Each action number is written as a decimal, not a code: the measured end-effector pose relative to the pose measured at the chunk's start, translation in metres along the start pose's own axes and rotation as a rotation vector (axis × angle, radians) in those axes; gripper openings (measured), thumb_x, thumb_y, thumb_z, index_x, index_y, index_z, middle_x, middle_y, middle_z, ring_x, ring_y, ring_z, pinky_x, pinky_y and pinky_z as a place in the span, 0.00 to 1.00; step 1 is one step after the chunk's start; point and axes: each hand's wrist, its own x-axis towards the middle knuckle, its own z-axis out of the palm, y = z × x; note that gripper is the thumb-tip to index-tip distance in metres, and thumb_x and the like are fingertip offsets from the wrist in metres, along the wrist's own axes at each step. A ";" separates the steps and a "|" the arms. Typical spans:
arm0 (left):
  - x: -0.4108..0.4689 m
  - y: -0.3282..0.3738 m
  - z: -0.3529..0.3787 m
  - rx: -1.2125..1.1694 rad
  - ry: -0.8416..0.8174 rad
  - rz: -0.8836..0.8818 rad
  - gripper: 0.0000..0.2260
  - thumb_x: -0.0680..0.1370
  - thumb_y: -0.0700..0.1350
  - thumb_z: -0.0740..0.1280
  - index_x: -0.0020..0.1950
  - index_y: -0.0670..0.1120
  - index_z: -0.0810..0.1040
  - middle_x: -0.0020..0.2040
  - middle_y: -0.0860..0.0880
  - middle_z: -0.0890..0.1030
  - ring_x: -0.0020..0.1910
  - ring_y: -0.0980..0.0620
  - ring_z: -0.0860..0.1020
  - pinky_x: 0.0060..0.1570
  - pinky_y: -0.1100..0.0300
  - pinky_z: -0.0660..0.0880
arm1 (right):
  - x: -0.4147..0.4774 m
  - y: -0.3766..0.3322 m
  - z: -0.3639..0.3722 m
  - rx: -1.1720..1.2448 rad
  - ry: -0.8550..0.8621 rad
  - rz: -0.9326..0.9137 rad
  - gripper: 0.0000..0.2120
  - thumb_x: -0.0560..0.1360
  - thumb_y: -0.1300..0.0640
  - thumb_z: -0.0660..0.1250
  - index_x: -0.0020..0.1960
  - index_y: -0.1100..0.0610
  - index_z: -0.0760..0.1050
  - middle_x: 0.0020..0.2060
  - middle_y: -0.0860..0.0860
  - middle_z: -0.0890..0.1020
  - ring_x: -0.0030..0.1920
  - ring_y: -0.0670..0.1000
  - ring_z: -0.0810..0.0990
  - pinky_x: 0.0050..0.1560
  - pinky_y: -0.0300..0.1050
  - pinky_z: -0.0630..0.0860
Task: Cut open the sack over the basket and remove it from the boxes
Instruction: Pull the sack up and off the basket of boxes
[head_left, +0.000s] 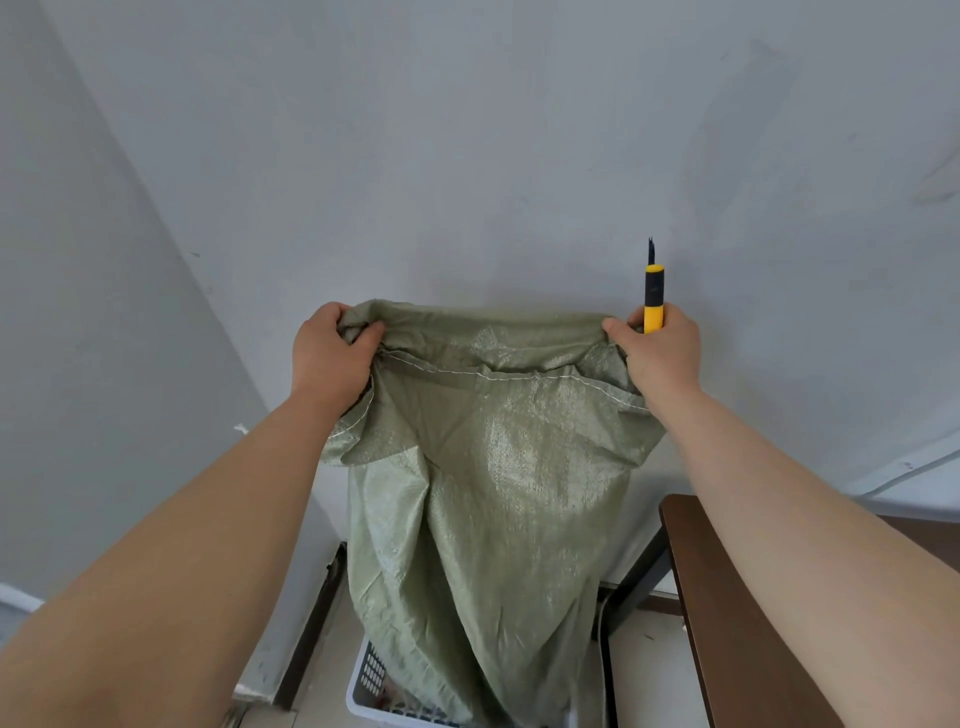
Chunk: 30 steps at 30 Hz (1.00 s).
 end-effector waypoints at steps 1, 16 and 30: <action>0.002 0.003 -0.002 -0.004 0.011 0.005 0.08 0.75 0.46 0.69 0.44 0.42 0.74 0.34 0.54 0.72 0.33 0.58 0.70 0.32 0.67 0.65 | 0.002 -0.004 -0.001 0.002 0.006 -0.010 0.13 0.69 0.56 0.74 0.36 0.50 0.69 0.32 0.48 0.75 0.32 0.49 0.72 0.36 0.44 0.71; 0.018 0.033 -0.024 -0.013 0.061 0.067 0.09 0.76 0.47 0.68 0.45 0.41 0.74 0.35 0.52 0.73 0.34 0.53 0.71 0.32 0.66 0.65 | 0.010 -0.047 -0.008 0.073 0.032 -0.056 0.15 0.69 0.55 0.75 0.35 0.50 0.68 0.30 0.47 0.73 0.30 0.48 0.70 0.37 0.46 0.71; 0.024 0.048 -0.035 -0.018 0.083 0.091 0.08 0.76 0.47 0.68 0.45 0.42 0.74 0.35 0.52 0.73 0.40 0.49 0.73 0.33 0.66 0.66 | 0.012 -0.067 -0.010 0.116 0.032 -0.067 0.14 0.69 0.56 0.74 0.35 0.50 0.68 0.30 0.48 0.73 0.30 0.48 0.70 0.35 0.43 0.69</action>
